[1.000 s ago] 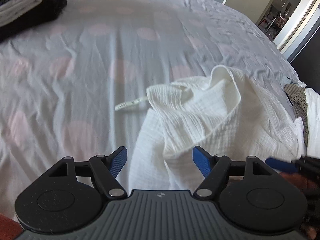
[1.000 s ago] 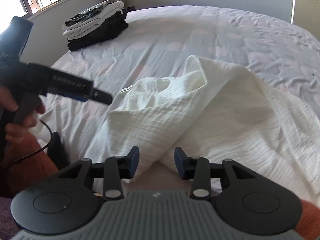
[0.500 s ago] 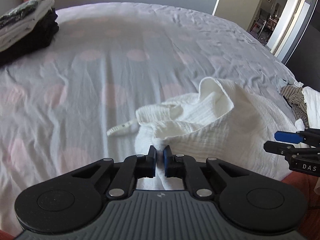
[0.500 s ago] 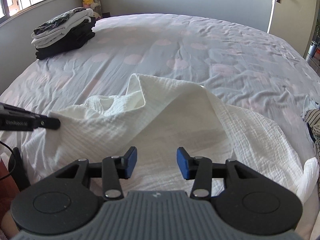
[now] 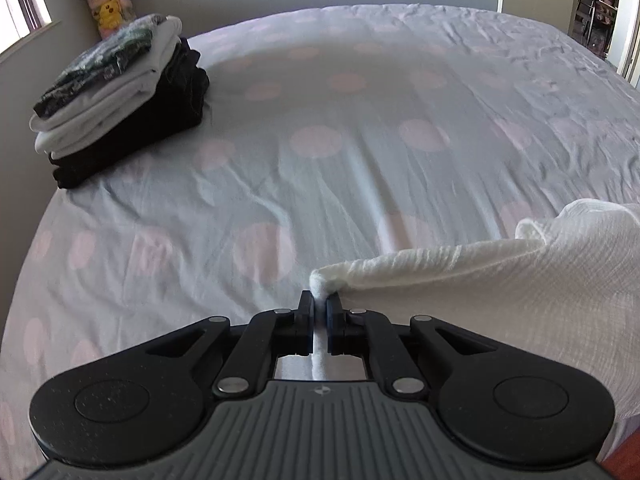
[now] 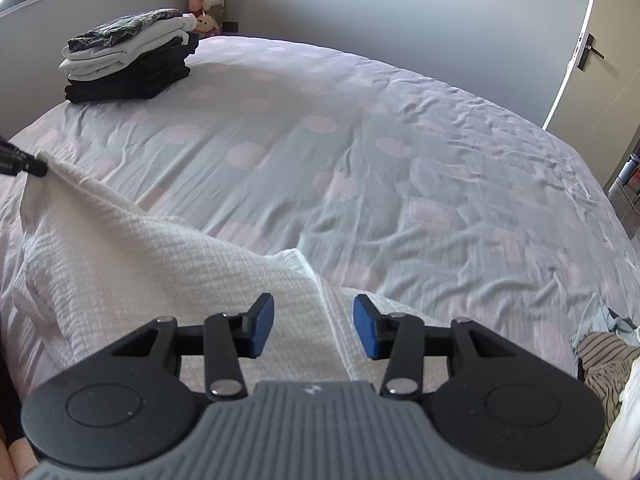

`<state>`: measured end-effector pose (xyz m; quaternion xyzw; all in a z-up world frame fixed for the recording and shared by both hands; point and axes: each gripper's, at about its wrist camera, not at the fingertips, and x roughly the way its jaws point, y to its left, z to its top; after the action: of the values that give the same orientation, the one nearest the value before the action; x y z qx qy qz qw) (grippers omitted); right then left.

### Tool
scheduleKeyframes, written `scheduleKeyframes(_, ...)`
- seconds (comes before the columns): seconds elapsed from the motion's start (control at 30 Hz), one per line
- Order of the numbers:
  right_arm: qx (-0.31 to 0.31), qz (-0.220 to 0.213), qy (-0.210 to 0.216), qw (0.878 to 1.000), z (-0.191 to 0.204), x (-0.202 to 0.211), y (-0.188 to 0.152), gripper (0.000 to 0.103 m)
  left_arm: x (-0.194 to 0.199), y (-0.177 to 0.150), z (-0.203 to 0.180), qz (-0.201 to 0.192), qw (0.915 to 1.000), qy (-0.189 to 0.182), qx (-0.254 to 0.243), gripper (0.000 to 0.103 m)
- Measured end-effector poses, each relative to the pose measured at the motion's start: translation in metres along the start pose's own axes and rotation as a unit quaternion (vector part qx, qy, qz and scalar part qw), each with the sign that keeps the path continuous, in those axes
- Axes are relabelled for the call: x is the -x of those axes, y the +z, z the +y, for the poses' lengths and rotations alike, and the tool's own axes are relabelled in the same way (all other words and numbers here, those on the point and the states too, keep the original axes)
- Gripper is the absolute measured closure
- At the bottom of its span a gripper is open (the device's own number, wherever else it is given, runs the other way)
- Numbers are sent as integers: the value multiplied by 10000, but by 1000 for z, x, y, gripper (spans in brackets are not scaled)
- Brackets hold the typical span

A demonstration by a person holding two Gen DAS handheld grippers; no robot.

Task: Fold clothes
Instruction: 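Grasp the shirt edge with the right gripper beside the left gripper, then lift the shirt with both grippers and swing it over the bed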

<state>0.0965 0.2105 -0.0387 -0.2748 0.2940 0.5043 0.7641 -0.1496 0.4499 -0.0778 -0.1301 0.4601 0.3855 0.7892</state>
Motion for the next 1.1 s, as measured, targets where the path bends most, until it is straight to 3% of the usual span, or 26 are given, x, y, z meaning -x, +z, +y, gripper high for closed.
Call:
scheduleKeyframes(0.33,836,638,488,9933,5,-117,46,55,-53,-24,13,491,9966,-414,507,92)
scheduleKeyframes(0.37,900,798,576,9911,7,-130,49,55,-54,-24,18,532,9954,-528,594,89)
scheduleKeyframes(0.47,989,1280,787,9837,9,-165,54,56,-52,-22,35,704,9904,-861,822,66)
scheduleKeyframes(0.53,973,1561,833,9794,9,-181,53,63,-48,-23,45,806,9871,-1000,951,44)
scheduleKeyframes(0.6,904,1737,874,9767,7,-189,50,84,-43,-26,53,939,9832,-1150,1062,39)
scheduleKeyframes(0.7,803,1736,848,9779,5,-186,46,98,-46,-36,57,1238,9732,-1422,1319,34)
scheduleKeyframes(0.77,785,1619,674,9814,3,-178,45,99,-55,-42,57,1387,9654,-1570,1553,33)
scheduleKeyframes(0.83,756,1419,442,9860,-2,-164,47,99,-67,-48,56,1464,9611,-1560,1745,33)
scheduleKeyframes(0.87,741,1268,306,9887,-6,-153,50,100,-67,-48,53,1397,9640,-1506,1686,36)
scheduleKeyframes(0.9,724,1117,171,9910,-10,-143,53,100,-66,-47,49,1299,9679,-1452,1590,47)
scheduleKeyframes(0.93,708,965,35,9928,-14,-132,56,100,-64,-47,46,1200,9715,-1399,1493,67)
scheduleKeyframes(1.0,674,660,-237,9953,-21,-110,62,100,-60,-45,41,1026,9754,-1377,1385,93)
scheduleKeyframes(1.1,621,200,-643,9958,-32,-78,71,101,-48,-39,39,753,9780,-1361,1388,96)
